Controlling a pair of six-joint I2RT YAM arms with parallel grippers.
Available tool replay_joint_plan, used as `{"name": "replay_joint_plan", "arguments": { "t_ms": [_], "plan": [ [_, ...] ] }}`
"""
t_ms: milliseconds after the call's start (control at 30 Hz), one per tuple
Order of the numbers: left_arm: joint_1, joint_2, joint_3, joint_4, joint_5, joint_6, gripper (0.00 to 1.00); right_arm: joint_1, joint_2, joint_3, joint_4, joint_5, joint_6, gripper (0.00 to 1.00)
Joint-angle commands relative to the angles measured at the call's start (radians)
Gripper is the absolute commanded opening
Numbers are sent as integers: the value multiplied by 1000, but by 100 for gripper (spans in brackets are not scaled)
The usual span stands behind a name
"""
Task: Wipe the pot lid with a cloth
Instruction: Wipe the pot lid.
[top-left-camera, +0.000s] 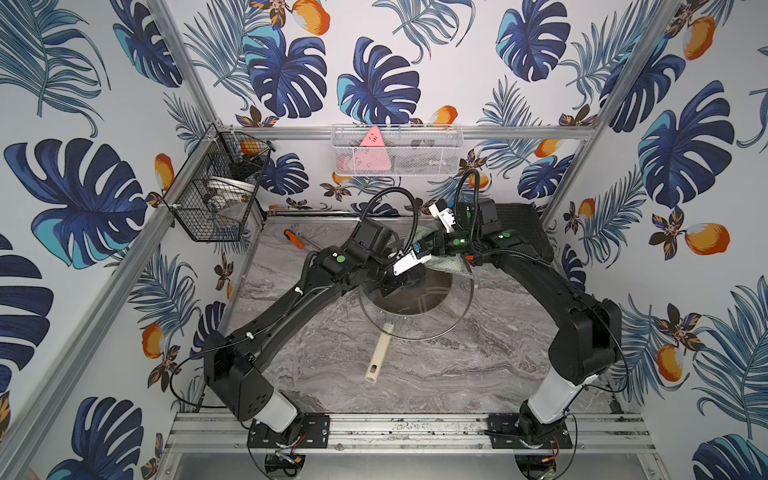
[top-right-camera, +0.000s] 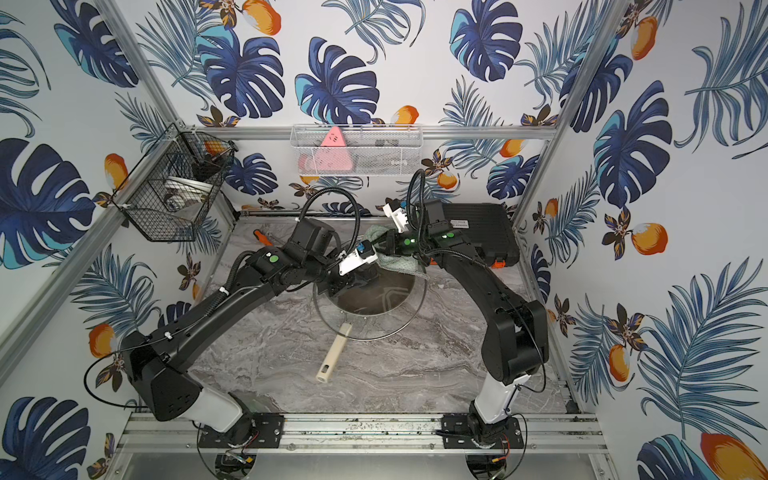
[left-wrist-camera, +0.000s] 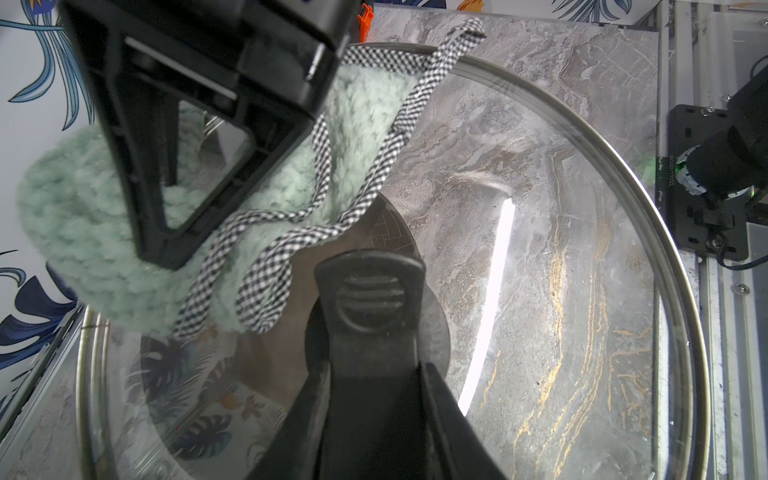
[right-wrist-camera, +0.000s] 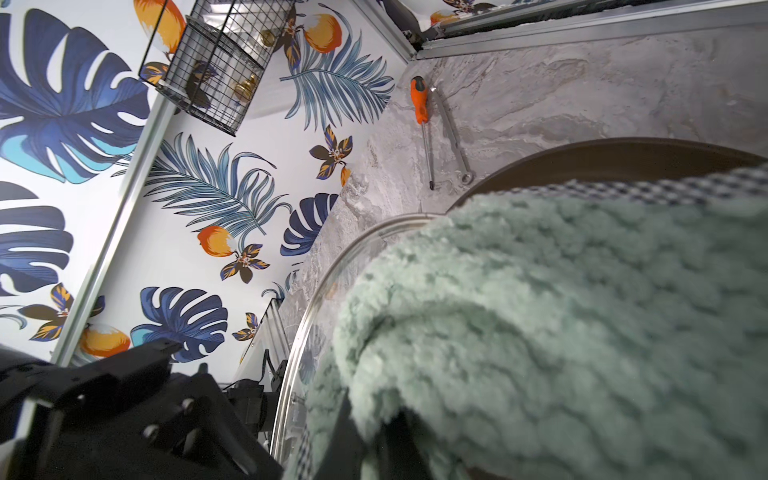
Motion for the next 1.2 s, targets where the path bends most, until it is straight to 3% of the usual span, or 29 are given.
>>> {"name": "replay_joint_plan", "arguments": {
  "t_ms": [0,267,833,1167],
  "plan": [
    [-3,1,24,164,70,44,0,6,33,48,14,-66,-2,0],
    [-3,22,52,143,86,69,0,36,138,183,-97,-75,-66,0],
    [-2,39,77,153,108,74,0,73,185,221,-82,-195,-61,0],
    [-2,33,81,156,106,68,0,114,217,286,-198,-168,-128,0]
  ]
}}
